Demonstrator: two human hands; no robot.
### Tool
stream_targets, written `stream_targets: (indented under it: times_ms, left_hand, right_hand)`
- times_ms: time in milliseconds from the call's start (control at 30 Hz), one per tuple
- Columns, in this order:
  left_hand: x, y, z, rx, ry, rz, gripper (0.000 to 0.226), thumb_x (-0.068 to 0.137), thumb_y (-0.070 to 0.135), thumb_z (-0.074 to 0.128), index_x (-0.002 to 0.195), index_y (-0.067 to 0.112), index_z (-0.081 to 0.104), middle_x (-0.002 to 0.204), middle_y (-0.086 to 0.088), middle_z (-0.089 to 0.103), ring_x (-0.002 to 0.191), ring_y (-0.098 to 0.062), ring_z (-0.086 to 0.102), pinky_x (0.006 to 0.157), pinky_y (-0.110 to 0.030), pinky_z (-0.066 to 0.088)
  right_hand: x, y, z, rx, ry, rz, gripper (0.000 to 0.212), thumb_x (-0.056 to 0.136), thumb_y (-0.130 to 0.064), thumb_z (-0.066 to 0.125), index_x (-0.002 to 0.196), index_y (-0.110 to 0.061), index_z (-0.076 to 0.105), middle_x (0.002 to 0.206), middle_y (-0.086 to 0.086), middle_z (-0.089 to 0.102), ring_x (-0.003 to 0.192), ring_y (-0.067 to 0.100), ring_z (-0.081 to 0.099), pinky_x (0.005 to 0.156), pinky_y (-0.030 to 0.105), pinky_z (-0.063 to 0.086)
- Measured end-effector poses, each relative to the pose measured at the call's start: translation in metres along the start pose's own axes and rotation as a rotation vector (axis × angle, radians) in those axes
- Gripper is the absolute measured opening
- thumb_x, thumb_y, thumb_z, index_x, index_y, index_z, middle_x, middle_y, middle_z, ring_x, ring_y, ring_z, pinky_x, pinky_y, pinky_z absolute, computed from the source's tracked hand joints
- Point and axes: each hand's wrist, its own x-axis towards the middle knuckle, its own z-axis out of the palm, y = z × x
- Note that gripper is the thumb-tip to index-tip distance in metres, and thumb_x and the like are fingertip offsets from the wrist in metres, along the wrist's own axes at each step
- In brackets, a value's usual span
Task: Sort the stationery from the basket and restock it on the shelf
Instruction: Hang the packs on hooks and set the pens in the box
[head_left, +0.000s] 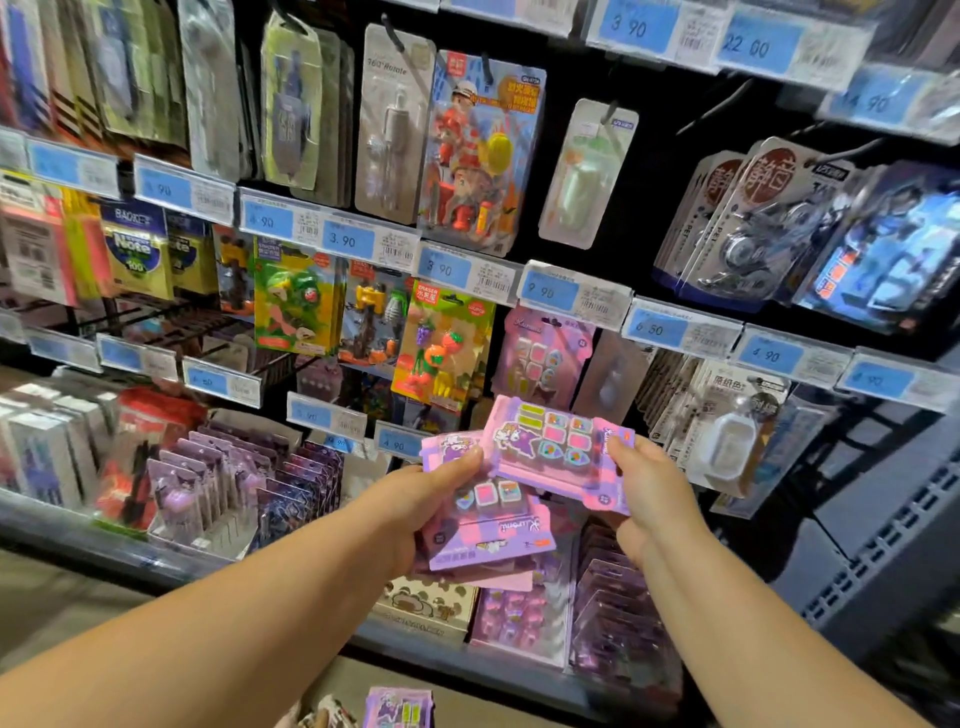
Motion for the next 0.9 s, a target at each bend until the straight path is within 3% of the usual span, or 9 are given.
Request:
stream_targets:
  times_ms: [67, 167, 333, 467, 567, 667, 733, 833, 900]
  left_hand:
    - [-0.002, 0.001, -0.001, -0.041, 0.023, -0.024, 0.025, 0.091, 0.039, 0.062, 0.095, 0.015, 0.070, 0.036, 0.004, 0.025, 0.026, -0.007, 0.022, 0.031, -0.010, 0.021]
    - [0.001, 0.002, -0.005, -0.054, 0.053, -0.024, 0.030, 0.091, 0.040, 0.063, 0.100, 0.014, 0.072, 0.040, 0.006, 0.023, 0.033, -0.008, 0.022, 0.034, -0.011, 0.024]
    - [0.004, -0.002, -0.007, 0.073, 0.022, -0.007, 0.040, 0.086, 0.049, 0.065, 0.097, 0.010, 0.069, 0.061, -0.002, 0.041, 0.037, -0.011, 0.022, 0.036, -0.013, 0.022]
    - [-0.002, -0.004, 0.002, 0.198, 0.008, -0.029, 0.042, 0.088, 0.048, 0.063, 0.086, 0.009, 0.048, 0.043, -0.001, 0.030, 0.031, -0.012, 0.028, 0.033, -0.012, 0.022]
    - [-0.008, -0.003, 0.006, 0.207, -0.017, -0.042, 0.040, 0.089, 0.046, 0.064, 0.087, 0.009, 0.050, 0.040, 0.000, 0.031, 0.032, -0.011, 0.026, 0.034, -0.013, 0.021]
    - [-0.011, -0.004, 0.010, 0.147, -0.040, -0.060, 0.034, 0.089, 0.039, 0.066, 0.084, 0.008, 0.051, 0.041, -0.002, 0.031, 0.030, -0.012, 0.026, 0.034, -0.011, 0.023]
    - [-0.011, -0.005, 0.013, 0.096, -0.031, -0.057, 0.033, 0.090, 0.036, 0.066, 0.086, 0.008, 0.049, 0.044, -0.003, 0.031, 0.029, -0.012, 0.027, 0.034, -0.011, 0.025]
    - [-0.010, -0.005, 0.018, -0.020, 0.022, -0.053, 0.031, 0.091, 0.034, 0.066, 0.084, 0.008, 0.050, 0.040, -0.003, 0.033, 0.026, -0.013, 0.033, 0.035, -0.014, 0.034]
    - [-0.008, -0.005, 0.019, -0.091, 0.047, -0.041, 0.030, 0.090, 0.035, 0.068, 0.089, 0.007, 0.057, 0.040, -0.003, 0.045, 0.029, -0.015, 0.044, 0.040, -0.021, 0.043]
  right_hand:
    - [0.004, -0.005, -0.008, -0.011, 0.018, -0.021, 0.020, 0.103, -0.014, 0.044, 0.093, -0.015, 0.062, 0.068, -0.004, 0.070, 0.045, 0.009, 0.064, 0.038, 0.019, 0.047]
    - [0.006, -0.012, -0.021, -0.071, -0.016, -0.060, 0.021, 0.102, -0.017, 0.048, 0.091, -0.022, 0.065, 0.071, -0.006, 0.073, 0.053, 0.006, 0.067, 0.044, 0.017, 0.049]
    - [-0.004, -0.012, -0.023, -0.325, -0.220, -0.063, 0.019, 0.097, -0.013, 0.055, 0.107, -0.014, 0.071, 0.090, 0.008, 0.076, 0.081, 0.024, 0.073, 0.073, 0.037, 0.059]
    - [-0.009, -0.010, -0.019, -0.481, -0.294, -0.070, 0.016, 0.095, -0.017, 0.059, 0.102, -0.019, 0.073, 0.090, 0.006, 0.076, 0.085, 0.023, 0.074, 0.081, 0.041, 0.058]
    - [-0.008, -0.010, -0.020, -0.498, -0.264, -0.075, 0.012, 0.092, -0.018, 0.064, 0.099, -0.020, 0.074, 0.090, 0.005, 0.076, 0.084, 0.022, 0.074, 0.082, 0.043, 0.058]
    - [-0.002, -0.005, -0.021, -0.428, -0.112, -0.075, 0.031, 0.083, -0.019, 0.075, 0.113, -0.016, 0.067, 0.101, 0.007, 0.071, 0.089, 0.024, 0.072, 0.081, 0.042, 0.059]
    - [-0.002, -0.001, -0.017, -0.243, -0.023, -0.029, 0.038, 0.081, -0.021, 0.077, 0.114, -0.013, 0.061, 0.102, 0.010, 0.068, 0.089, 0.027, 0.070, 0.075, 0.037, 0.056]
    - [-0.008, 0.004, -0.009, 0.064, -0.096, 0.090, 0.023, 0.079, -0.016, 0.072, 0.095, -0.003, 0.062, 0.081, 0.012, 0.072, 0.070, 0.026, 0.069, 0.066, 0.034, 0.052]
    - [-0.019, 0.007, -0.001, 0.103, -0.235, 0.137, 0.010, 0.084, -0.006, 0.067, 0.093, -0.004, 0.064, 0.078, 0.011, 0.073, 0.063, 0.021, 0.070, 0.060, 0.033, 0.056]
